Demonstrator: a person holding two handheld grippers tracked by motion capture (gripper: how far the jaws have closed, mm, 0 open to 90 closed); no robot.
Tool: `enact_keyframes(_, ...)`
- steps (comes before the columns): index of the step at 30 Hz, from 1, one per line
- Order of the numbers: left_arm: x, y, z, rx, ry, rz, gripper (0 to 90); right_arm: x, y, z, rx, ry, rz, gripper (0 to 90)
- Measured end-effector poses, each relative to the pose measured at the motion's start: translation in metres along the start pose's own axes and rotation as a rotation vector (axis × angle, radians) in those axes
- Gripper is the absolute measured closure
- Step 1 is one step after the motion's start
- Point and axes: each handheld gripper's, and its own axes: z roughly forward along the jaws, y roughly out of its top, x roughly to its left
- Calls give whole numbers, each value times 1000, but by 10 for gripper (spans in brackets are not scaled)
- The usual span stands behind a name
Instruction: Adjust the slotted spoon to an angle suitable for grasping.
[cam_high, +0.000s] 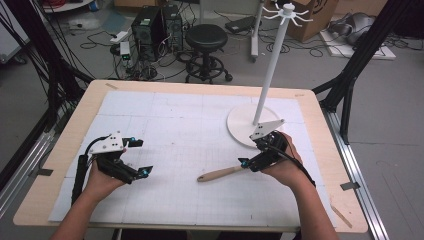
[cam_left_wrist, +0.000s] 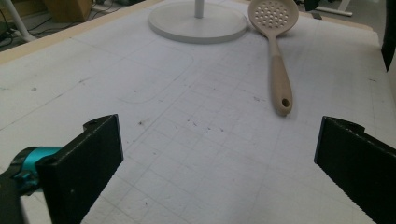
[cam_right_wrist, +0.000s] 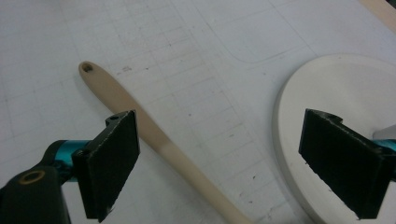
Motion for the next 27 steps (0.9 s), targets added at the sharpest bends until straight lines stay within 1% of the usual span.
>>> enact_keyframes(2,0,0,0,-1,1,-1,17,0,1,0,4,2,0,115)
enact_keyframes(3,0,0,0,2,1,0,17,-1,2,1,11,5,-5,136)
enact_keyframes(5,0,0,1,0,-4,-1,17,-1,4,4,36,13,-25,145)
enact_keyframes(6,0,0,1,0,-6,0,17,-1,5,6,48,20,-26,152)
enact_keyframes(7,0,0,1,0,-6,0,17,-1,5,6,48,20,-26,152)
enact_keyframes(8,0,0,1,3,-4,-1,17,-1,5,7,51,28,-31,156)
enact_keyframes(9,0,0,1,5,-5,1,17,-1,6,9,66,39,-37,157)
enact_keyframes(11,0,-1,1,5,-7,2,17,0,7,11,74,39,-47,161)
enact_keyframes(12,0,-1,2,6,-8,2,17,0,7,12,90,52,-46,170)
enact_keyframes(14,0,-1,2,7,-5,0,17,0,8,14,93,49,-55,171)
enact_keyframes(15,0,-1,2,7,-4,-1,17,0,8,14,110,49,-63,172)
enact_keyframes(16,0,-1,2,8,-4,0,17,1,9,15,113,51,-63,177)
enact_keyframes(17,0,-1,2,6,-3,1,17,1,9,15,118,66,-67,240)
enact_keyframes(18,0,-1,2,6,-3,1,17,0,10,15,119,76,-68,252)
enact_keyframes(19,0,-1,1,9,-4,4,17,0,10,15,114,79,-74,252)
enact_keyframes(20,0,-1,1,7,-4,4,17,0,11,15,115,74,-68,253)
enact_keyframes(21,0,-1,1,7,-4,4,17,-1,11,14,112,72,-72,260)
enact_keyframes(23,0,-1,2,6,-2,3,17,-2,11,14,112,79,-69,263)
enact_keyframes(27,-1,-1,2,10,1,5,17,-1,12,16,132,83,-72,267)
